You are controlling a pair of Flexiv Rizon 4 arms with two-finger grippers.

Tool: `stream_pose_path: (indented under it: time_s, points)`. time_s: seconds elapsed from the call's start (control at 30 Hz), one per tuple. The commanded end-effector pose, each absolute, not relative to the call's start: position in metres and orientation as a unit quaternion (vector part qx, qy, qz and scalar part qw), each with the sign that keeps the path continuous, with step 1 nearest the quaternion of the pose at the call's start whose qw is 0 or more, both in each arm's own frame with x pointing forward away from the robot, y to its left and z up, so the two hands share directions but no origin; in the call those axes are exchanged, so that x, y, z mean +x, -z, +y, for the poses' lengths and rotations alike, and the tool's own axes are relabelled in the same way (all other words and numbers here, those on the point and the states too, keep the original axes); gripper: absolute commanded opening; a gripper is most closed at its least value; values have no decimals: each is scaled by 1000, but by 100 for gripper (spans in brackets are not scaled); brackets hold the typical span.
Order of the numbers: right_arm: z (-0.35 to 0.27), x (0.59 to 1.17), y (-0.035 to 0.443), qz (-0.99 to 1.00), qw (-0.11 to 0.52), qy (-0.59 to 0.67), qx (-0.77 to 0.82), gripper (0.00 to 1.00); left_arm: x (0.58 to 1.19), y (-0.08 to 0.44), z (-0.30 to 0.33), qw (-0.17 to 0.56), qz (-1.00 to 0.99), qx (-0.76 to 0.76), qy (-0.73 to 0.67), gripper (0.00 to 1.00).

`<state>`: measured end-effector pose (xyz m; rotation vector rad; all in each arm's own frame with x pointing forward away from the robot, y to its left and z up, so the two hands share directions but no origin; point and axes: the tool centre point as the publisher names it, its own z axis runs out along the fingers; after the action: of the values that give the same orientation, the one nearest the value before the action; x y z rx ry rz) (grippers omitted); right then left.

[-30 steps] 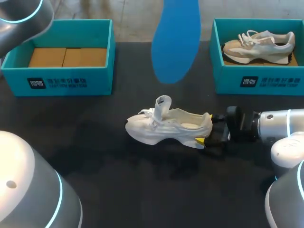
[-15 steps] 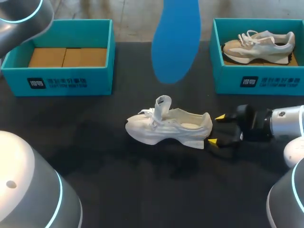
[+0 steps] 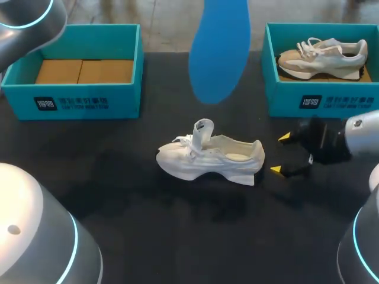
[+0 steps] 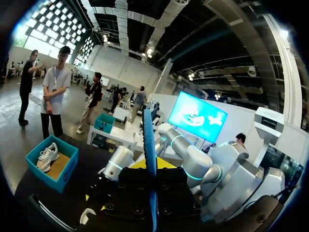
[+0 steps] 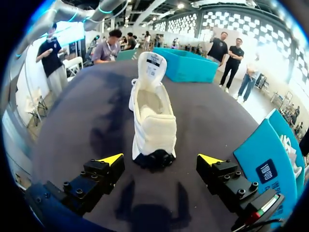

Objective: Take the shoe out of the shoebox, open the shoe tongue, remove and reinsert the insole, then place the shoe into the shoebox

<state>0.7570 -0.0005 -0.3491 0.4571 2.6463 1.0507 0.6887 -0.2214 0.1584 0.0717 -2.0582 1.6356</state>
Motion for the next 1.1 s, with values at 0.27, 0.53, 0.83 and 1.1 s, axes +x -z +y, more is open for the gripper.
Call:
stream_pose_path:
  time_s: [0.27,0.53,0.83,1.1]
  points:
    - [17,758,317,974,104,-122,160,100,689,-159,-222,253,-758,26,-601,0]
    - [37,764,298,983,96,-55,146,100,689,-159,-222,253,-758,26,-601,0]
    - [57,770,286,987,83,-1,135,100,689,-159,-222,253,-758,26,-601,0]
    - [69,773,280,987,60,65,137,100,689,-159,-222,253,-758,26,-601,0]
